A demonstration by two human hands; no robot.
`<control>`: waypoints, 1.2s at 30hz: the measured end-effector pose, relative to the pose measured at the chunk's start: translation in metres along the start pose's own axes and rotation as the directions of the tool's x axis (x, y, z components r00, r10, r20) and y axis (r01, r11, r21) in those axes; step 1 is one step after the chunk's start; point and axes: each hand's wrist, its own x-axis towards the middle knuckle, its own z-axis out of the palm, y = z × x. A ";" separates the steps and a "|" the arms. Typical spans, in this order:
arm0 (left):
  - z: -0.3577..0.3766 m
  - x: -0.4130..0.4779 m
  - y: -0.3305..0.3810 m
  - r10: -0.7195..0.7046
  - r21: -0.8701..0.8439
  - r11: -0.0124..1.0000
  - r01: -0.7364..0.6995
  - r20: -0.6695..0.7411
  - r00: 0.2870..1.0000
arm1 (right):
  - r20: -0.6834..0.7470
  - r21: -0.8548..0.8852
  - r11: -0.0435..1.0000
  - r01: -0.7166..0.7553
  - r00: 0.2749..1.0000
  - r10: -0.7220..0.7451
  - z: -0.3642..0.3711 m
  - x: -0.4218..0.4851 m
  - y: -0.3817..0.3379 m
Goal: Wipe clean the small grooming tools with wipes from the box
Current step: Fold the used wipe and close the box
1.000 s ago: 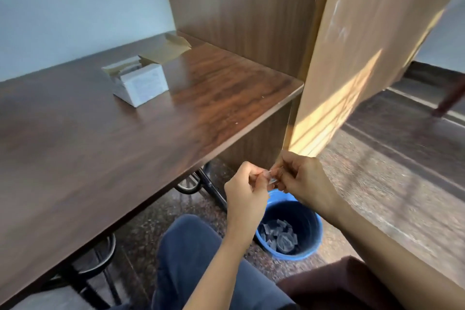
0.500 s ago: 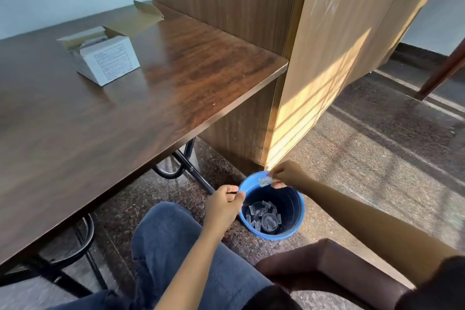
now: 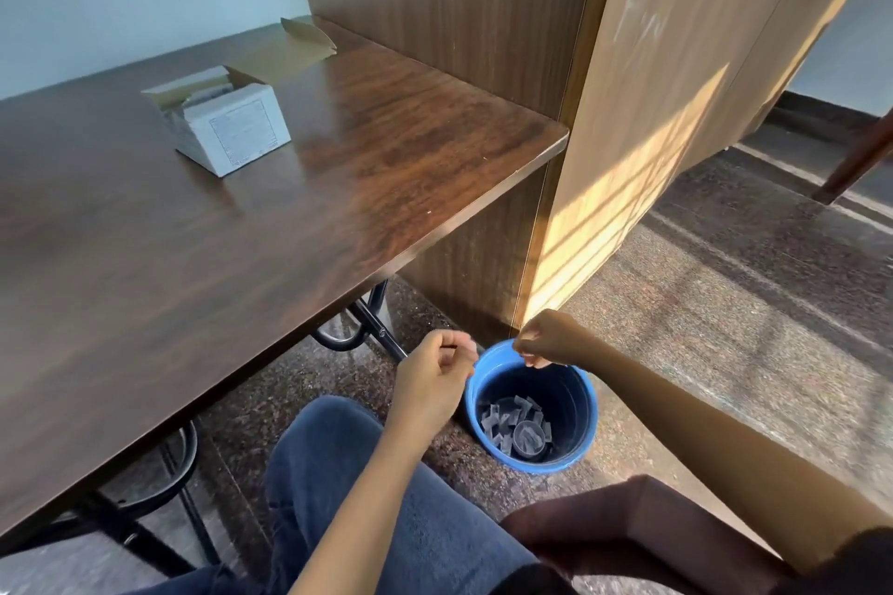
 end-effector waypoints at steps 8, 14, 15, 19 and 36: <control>-0.050 -0.033 0.116 0.391 -0.157 0.907 -0.391 -0.033 0.920 | 0.186 0.159 0.940 0.302 0.926 -0.329 -0.077 -0.078 -0.112; -0.116 -0.002 0.135 0.493 0.111 0.865 -0.489 -0.358 0.793 | -0.103 0.432 0.737 0.520 0.840 -0.532 -0.102 -0.074 -0.180; -0.126 0.006 0.135 0.484 0.155 0.872 -0.465 -0.416 0.769 | -0.160 0.465 0.701 0.541 0.830 -0.535 -0.103 -0.067 -0.190; -0.162 0.036 0.129 0.448 0.290 0.894 -0.342 -0.544 0.709 | -0.326 0.599 0.572 0.560 0.823 -0.465 -0.098 -0.028 -0.221; -0.205 0.069 0.079 0.480 0.612 0.778 -0.143 -0.432 0.763 | -0.369 0.712 0.553 0.434 0.900 -0.231 -0.081 0.106 -0.308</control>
